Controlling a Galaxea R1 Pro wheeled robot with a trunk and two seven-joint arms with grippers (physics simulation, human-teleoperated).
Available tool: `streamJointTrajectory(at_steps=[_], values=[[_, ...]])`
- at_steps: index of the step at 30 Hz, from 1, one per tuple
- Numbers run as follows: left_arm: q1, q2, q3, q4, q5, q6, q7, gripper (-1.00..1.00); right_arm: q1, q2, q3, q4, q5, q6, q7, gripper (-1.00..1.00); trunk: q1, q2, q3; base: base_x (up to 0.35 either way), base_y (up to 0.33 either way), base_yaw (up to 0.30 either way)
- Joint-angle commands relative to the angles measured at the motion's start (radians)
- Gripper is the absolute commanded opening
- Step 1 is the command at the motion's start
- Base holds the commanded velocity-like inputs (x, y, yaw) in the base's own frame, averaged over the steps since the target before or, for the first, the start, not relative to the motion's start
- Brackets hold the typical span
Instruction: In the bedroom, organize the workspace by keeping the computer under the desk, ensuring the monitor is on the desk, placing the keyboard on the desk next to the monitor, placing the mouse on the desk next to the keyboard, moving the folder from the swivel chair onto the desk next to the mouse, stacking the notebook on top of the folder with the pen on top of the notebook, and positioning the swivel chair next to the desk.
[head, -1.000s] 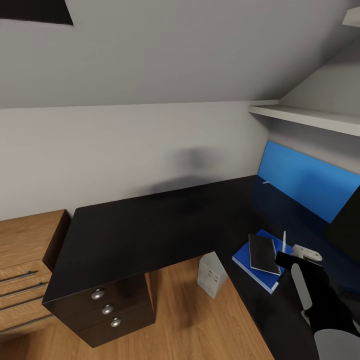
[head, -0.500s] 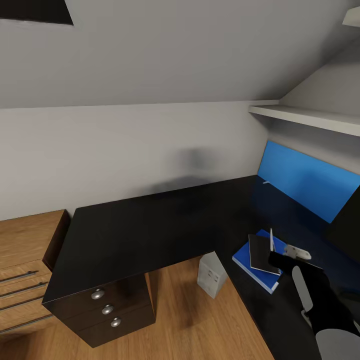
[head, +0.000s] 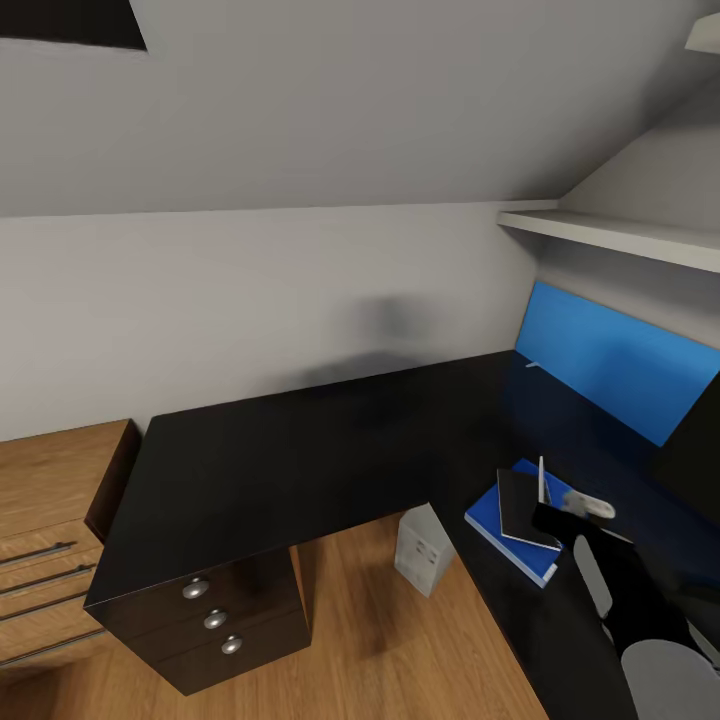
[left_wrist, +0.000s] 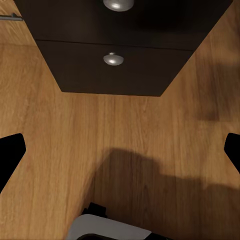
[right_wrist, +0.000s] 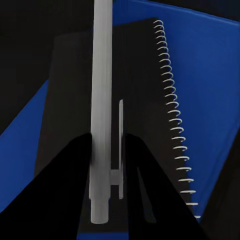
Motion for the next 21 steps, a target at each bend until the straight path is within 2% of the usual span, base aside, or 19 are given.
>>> streamJointTrajectory(at_steps=[1,8,13,21], values=[[0.000,0.001,-0.004,-0.001,0.010,-0.005,0.007,1.00,-0.001,0.001,0.002,0.000,-0.005,0.005,0.003,-1.00,0.000,-0.001,-0.001,0.035,0.000,0.000],[0.000,0.001,-0.004,-0.001,0.011,-0.005,0.007,1.00,-0.006,0.001,0.012,0.026,-0.002,0.006,0.000,-1.00,0.000,-0.001,-0.001,0.212,0.000,0.000],[0.000,0.001,-0.005,-0.002,0.011,-0.006,0.007,1.00,-0.085,-0.002,0.013,0.145,0.010,0.002,-0.003,-1.00,0.000,-0.001,-0.001,0.102,0.000,0.000],[0.000,0.001,-0.004,-0.002,0.010,-0.005,0.007,1.00,-0.118,-0.006,0.013,0.180,0.038,0.003,-0.006,-1.00,0.000,-0.001,-0.001,0.015,0.000,0.000]])
